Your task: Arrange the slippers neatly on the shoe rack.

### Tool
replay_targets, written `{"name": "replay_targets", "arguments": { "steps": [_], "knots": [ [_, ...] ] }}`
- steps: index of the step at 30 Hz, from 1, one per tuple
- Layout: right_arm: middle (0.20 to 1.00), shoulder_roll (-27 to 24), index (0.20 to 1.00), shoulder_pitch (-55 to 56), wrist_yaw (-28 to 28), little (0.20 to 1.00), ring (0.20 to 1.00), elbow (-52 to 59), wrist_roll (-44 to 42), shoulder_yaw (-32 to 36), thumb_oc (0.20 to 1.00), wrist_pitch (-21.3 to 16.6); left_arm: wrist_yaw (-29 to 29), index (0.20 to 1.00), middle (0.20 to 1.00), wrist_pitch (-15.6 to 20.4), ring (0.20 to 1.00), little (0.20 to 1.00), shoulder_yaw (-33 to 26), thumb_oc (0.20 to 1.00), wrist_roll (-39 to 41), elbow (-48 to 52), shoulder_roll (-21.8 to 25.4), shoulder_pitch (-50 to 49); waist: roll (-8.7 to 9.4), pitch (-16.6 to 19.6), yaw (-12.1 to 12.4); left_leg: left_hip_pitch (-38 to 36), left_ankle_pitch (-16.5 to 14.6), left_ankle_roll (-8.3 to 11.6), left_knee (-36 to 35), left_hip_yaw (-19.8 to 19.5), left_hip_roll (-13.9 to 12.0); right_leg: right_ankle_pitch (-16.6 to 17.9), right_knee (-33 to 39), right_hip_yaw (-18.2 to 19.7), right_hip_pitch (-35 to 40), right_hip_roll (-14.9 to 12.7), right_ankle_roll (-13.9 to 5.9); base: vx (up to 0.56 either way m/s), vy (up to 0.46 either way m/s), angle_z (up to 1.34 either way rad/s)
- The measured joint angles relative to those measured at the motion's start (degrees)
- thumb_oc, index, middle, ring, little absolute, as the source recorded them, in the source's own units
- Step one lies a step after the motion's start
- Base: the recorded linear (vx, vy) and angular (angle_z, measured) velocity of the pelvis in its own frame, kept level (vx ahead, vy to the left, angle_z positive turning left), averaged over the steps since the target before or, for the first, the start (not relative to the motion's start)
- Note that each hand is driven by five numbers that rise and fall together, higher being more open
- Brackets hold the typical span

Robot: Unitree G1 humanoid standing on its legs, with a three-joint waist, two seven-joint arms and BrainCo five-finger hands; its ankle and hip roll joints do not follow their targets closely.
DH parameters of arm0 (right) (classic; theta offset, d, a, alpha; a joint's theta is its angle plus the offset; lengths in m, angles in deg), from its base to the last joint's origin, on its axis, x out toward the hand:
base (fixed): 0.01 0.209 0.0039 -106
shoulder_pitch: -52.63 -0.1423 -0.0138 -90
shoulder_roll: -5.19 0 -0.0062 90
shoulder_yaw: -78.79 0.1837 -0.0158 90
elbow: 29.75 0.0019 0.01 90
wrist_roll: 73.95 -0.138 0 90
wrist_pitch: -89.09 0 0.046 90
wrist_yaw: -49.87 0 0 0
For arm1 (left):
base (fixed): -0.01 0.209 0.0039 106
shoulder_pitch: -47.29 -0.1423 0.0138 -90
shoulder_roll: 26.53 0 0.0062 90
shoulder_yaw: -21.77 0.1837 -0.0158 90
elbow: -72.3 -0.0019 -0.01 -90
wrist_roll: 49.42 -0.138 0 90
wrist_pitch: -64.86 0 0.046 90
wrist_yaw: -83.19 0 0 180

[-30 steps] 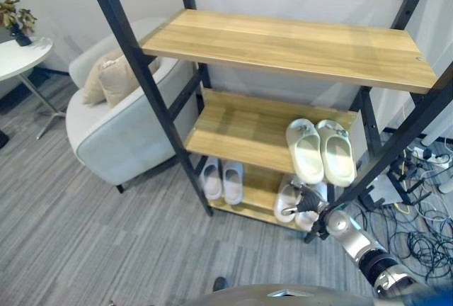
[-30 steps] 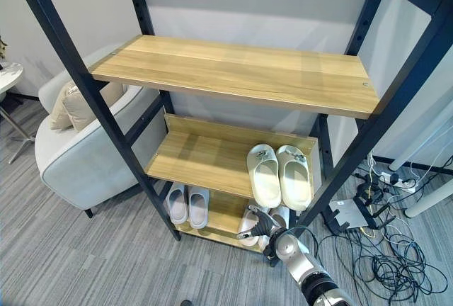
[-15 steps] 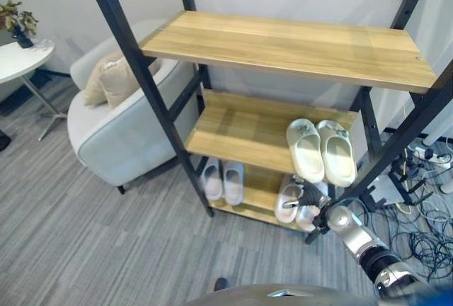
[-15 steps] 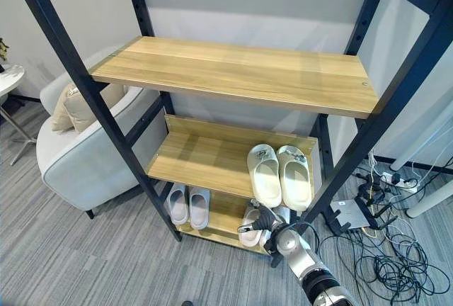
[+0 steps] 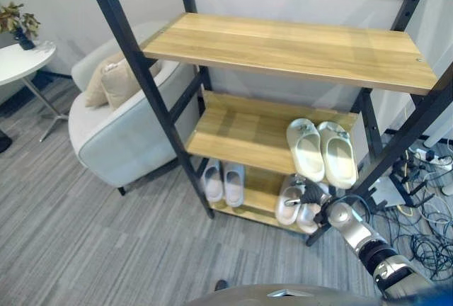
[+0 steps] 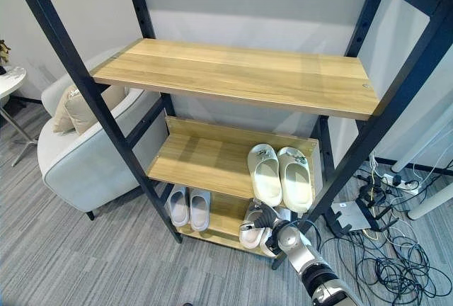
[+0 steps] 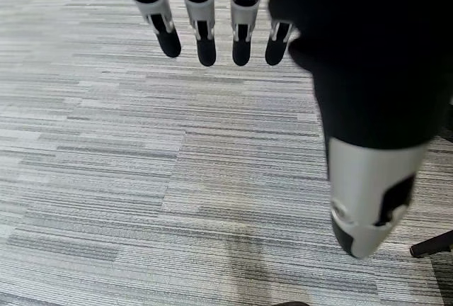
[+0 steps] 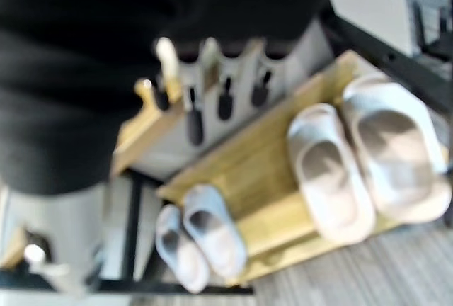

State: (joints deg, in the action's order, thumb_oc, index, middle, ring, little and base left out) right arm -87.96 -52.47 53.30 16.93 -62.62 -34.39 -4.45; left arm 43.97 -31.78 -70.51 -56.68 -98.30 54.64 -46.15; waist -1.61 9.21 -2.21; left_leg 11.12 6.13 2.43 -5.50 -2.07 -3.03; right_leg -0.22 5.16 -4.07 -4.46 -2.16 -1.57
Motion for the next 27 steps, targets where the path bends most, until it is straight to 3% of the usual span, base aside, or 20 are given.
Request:
{"name": "replay_targets", "arguments": {
  "steps": [27],
  "knots": [
    [1.0, 1.2, 1.0, -0.8, 0.4, 1.0, 1.0, -5.7, 0.9, -0.5, 1.0, -0.1, 0.5, 1.0, 1.0, -2.0, 1.0, 1.0, -0.1, 1.0, 1.1, -0.5, 0.1, 0.3, 0.36, 1.9, 0.1, -0.4, 0.0, -0.06, 0.0, -0.1, 0.1, 0.0, 0.0, -0.2, 0.5, 0.0, -0.11, 0.0, 0.0, 0.0]
  ]
}}
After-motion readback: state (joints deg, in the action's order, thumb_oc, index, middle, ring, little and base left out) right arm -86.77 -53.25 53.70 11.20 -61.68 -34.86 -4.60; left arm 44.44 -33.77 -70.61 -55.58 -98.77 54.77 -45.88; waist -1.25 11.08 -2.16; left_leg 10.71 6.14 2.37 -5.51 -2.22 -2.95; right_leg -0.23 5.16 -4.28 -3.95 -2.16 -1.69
